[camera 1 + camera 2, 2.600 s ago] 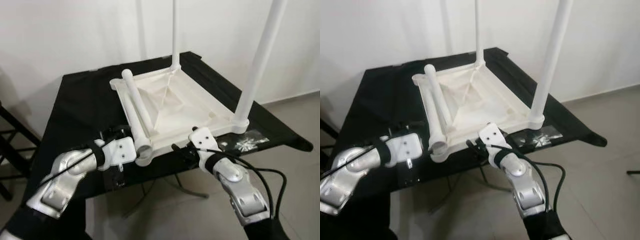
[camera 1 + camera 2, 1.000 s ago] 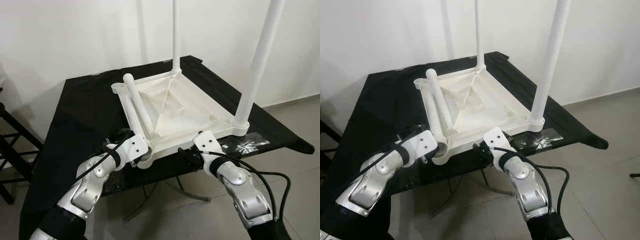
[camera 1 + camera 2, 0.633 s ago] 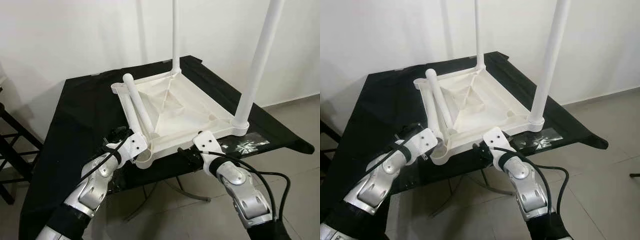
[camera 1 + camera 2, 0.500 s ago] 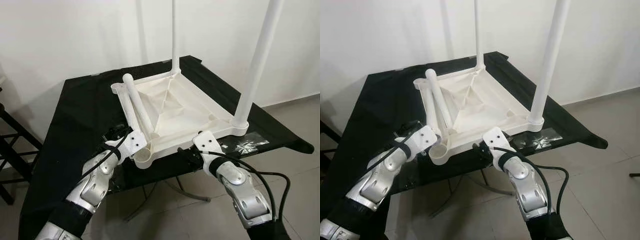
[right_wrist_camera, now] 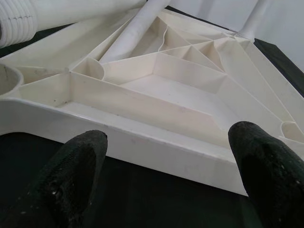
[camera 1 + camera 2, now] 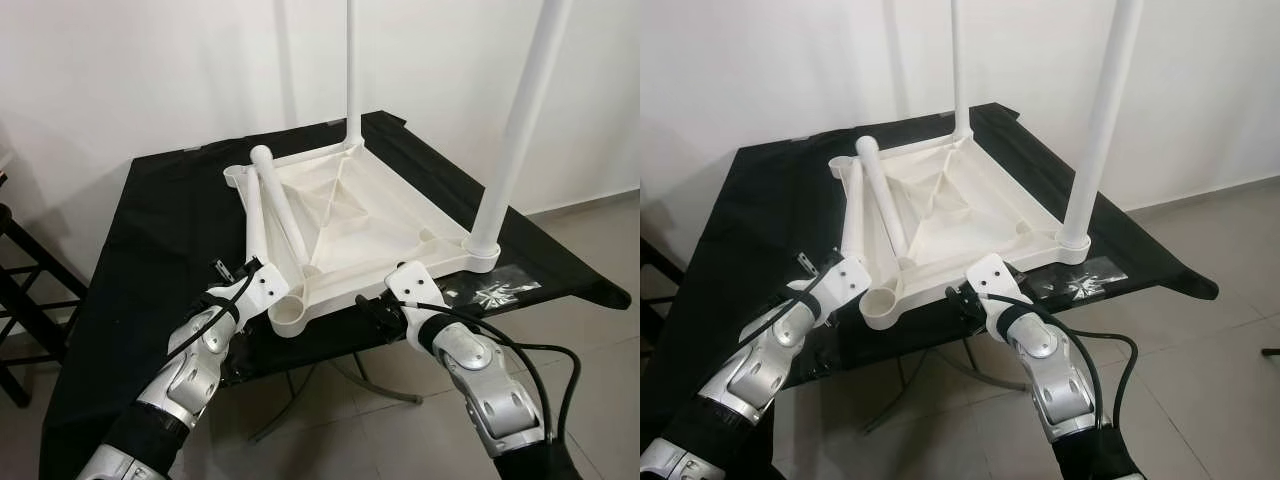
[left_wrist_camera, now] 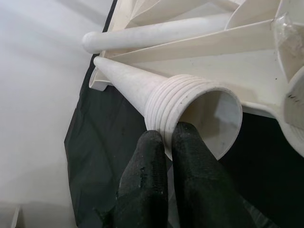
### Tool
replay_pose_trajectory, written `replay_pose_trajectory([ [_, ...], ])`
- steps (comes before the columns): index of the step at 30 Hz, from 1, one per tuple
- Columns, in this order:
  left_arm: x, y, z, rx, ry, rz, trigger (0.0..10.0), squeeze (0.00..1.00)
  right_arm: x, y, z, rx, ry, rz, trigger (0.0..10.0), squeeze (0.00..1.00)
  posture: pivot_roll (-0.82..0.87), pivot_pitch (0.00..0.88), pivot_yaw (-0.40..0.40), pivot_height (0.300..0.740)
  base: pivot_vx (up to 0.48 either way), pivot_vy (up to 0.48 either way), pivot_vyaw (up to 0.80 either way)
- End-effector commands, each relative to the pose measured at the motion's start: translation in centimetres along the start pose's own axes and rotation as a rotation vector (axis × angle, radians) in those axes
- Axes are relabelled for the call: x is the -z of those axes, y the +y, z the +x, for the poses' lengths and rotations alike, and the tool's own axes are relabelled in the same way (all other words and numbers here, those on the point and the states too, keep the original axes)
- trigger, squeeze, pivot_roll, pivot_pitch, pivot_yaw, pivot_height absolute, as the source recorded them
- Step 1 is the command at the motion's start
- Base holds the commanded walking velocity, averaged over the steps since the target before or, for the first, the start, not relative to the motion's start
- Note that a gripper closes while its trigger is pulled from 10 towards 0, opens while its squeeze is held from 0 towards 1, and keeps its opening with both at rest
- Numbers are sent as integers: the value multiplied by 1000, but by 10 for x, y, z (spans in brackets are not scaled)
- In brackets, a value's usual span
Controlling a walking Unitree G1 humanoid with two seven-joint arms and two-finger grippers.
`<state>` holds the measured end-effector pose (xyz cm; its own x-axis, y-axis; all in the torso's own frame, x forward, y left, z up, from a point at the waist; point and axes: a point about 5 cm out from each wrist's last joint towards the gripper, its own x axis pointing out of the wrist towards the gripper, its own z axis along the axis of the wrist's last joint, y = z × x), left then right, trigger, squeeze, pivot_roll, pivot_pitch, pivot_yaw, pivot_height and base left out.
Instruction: Building children table
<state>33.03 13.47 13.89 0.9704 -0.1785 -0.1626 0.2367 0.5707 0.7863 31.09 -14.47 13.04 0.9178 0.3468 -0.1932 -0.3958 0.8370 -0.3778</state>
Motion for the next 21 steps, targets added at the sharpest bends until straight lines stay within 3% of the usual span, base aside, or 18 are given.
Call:
replay_pose_trajectory([
  [1,5,-2,1,16,28,-14,706,0,-2,3,2,-11,4,-7,10000,0,-85,0,69,740,0,0,0],
  [2,4,-2,2,18,30,-29,1804,0,-2,3,3,-13,3,-7,10000,0,-85,0,67,740,0,0,0],
  [12,2,-4,6,13,23,-59,2667,0,-3,5,3,-13,-1,-2,10000,0,-86,0,73,740,0,0,0],
  [13,0,-3,7,3,11,-56,5451,0,-3,6,2,-14,-2,-1,10000,0,-87,0,75,740,0,0,0],
  [14,0,-3,7,3,11,-56,5451,0,-3,6,2,-14,-2,-1,10000,0,-87,0,75,740,0,0,0],
  [15,-2,-2,7,-7,-1,-53,9020,0,-4,6,2,-15,-4,0,10000,0,-87,0,75,740,0,0,0],
  [16,-4,-2,8,-10,-20,-54,10000,0,-4,6,2,-15,-5,1,10000,0,-87,0,75,740,0,0,0],
  [19,-5,-2,8,-10,-32,-55,10000,0,-4,6,2,-15,-5,1,10000,0,-87,0,75,740,0,0,0],
  [20,-7,-2,8,-23,-47,-57,10000,1000,-4,6,2,-15,-5,2,10000,0,-87,0,75,740,0,0,0],
  [21,-7,-2,8,-23,-47,-57,10000,1000,-4,6,2,-15,-5,2,10000,0,-87,0,75,740,0,0,0],
])
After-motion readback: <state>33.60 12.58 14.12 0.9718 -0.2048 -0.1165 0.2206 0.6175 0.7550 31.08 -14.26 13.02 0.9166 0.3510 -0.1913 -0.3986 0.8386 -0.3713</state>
